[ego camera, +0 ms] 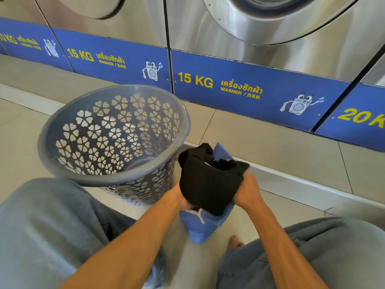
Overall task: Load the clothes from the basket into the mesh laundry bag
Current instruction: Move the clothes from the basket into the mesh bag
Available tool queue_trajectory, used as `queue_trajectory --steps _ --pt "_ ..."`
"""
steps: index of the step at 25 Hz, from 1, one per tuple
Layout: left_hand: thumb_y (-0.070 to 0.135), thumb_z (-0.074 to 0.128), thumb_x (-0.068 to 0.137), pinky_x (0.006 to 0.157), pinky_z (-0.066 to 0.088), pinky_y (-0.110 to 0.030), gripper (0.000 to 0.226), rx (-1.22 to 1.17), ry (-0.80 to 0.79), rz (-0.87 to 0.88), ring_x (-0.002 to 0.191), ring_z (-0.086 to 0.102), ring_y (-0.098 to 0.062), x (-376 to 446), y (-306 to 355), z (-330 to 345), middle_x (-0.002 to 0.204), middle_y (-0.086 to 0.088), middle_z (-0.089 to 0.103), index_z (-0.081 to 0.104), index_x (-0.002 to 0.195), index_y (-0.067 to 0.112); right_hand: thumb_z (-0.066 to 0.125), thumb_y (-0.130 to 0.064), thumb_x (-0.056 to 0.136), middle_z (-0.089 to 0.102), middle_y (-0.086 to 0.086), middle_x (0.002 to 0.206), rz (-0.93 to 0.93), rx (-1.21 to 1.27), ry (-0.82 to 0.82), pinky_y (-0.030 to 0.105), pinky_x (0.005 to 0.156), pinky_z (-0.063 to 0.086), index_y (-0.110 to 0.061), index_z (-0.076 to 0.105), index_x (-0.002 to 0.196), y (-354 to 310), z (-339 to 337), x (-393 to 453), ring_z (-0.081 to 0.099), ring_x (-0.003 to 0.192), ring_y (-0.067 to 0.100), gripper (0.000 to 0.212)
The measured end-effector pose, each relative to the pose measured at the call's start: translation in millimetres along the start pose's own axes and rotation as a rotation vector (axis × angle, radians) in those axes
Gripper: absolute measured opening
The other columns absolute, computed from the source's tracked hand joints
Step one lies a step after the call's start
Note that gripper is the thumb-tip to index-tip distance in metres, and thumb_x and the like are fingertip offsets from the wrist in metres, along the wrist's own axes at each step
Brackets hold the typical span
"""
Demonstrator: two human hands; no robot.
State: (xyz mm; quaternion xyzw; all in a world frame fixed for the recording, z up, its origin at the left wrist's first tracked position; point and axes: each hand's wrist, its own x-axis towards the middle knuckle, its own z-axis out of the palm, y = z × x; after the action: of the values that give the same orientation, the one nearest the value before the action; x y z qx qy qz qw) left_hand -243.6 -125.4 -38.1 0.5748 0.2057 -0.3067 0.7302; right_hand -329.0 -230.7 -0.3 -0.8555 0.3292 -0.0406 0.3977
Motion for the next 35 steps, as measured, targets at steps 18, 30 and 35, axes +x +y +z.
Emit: queue_trajectory --steps 18,30,35 --pt "0.042 0.061 0.082 0.095 0.049 -0.042 0.064 1.573 -0.005 0.246 0.121 0.052 -0.04 24.2 15.6 3.7 0.137 -0.024 0.045 0.047 0.132 0.006 0.048 -0.002 0.079 0.065 0.015 0.125 -0.037 -0.192 -0.044 0.041 0.086 0.053 -0.029 0.037 0.147 -1.5 6.9 13.1 0.06 0.11 0.038 0.074" --pt "0.018 0.067 0.074 0.057 0.043 -0.02 0.018 0.89 -0.066 0.43 0.074 0.062 -0.011 27.9 25.9 1.8 0.084 0.002 0.071 0.073 0.091 0.022 0.047 -0.002 0.082 0.063 0.013 0.13 0.023 -0.109 0.013 0.04 0.09 0.053 -0.029 0.044 0.144 9.4 3.5 19.2 0.061 0.11 0.037 0.068" --pt "0.021 0.064 0.075 0.082 0.053 -0.03 0.023 1.223 -0.303 0.436 0.097 0.066 -0.02 42.0 -5.6 3.5 0.099 0.0 0.071 0.07 0.097 0.018 0.047 -0.001 0.083 0.063 0.013 0.13 0.014 -0.094 -0.001 0.036 0.091 0.049 -0.029 0.048 0.141 7.3 6.5 22.1 0.059 0.114 0.037 0.064"
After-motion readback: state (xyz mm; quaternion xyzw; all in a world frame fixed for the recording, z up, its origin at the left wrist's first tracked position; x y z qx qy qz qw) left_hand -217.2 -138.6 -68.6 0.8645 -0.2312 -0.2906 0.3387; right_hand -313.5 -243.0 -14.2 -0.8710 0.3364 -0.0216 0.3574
